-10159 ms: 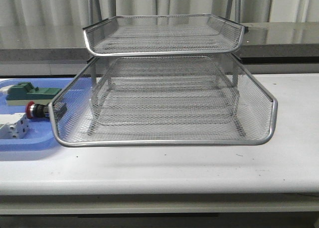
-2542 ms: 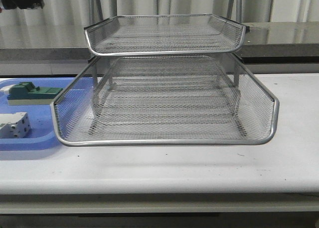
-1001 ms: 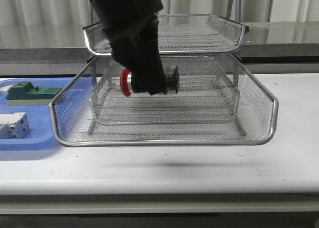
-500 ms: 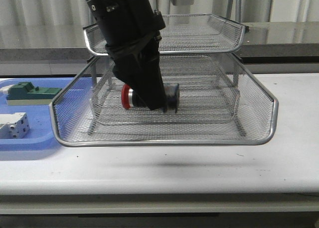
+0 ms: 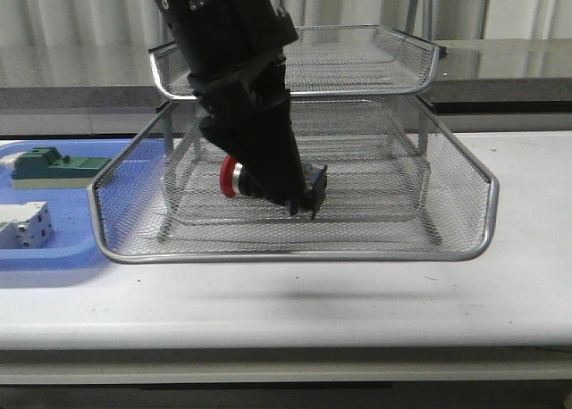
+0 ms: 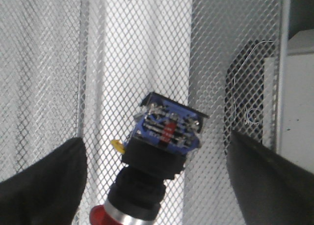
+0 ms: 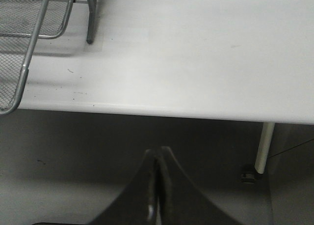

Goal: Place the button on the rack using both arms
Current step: 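Carry the button over the pulled-out middle tray, lower it and open the left gripper, then raise the left gripper away from the tray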

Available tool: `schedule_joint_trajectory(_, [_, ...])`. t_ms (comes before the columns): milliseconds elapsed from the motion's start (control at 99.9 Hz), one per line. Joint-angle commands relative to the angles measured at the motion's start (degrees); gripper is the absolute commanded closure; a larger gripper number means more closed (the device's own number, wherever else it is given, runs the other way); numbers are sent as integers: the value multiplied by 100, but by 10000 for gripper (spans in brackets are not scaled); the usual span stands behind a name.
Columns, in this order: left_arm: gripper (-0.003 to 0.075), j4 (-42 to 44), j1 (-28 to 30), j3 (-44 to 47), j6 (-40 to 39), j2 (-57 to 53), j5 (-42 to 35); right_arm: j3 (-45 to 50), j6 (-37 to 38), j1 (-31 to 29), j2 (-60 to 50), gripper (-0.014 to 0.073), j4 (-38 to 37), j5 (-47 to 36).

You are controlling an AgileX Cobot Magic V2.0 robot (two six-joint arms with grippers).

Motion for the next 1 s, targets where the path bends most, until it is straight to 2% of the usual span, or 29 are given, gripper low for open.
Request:
schedule_joint_trajectory(0, [153, -310, -40, -295, -372, -454, 30, -176, -12, -12, 24, 664, -74, -324])
schedule_joint_trajectory(310, [153, -232, -27, -813, -652, -938, 905, -176, -12, -12, 24, 664, -74, -324])
schedule_joint_trajectory(530, [153, 770, 80, -813, -1297, -1381, 1066, -176, -12, -12, 24, 664, -74, -324])
schedule_joint_trajectory(751, [154, 784, 773, -767, -1794, -1876, 1100, -176, -12, -12, 24, 664, -74, -324])
schedule_joint_trajectory(991, [156, 758, 1869, 100, -1917, -2774, 661, -176, -12, -12, 24, 664, -74, -324])
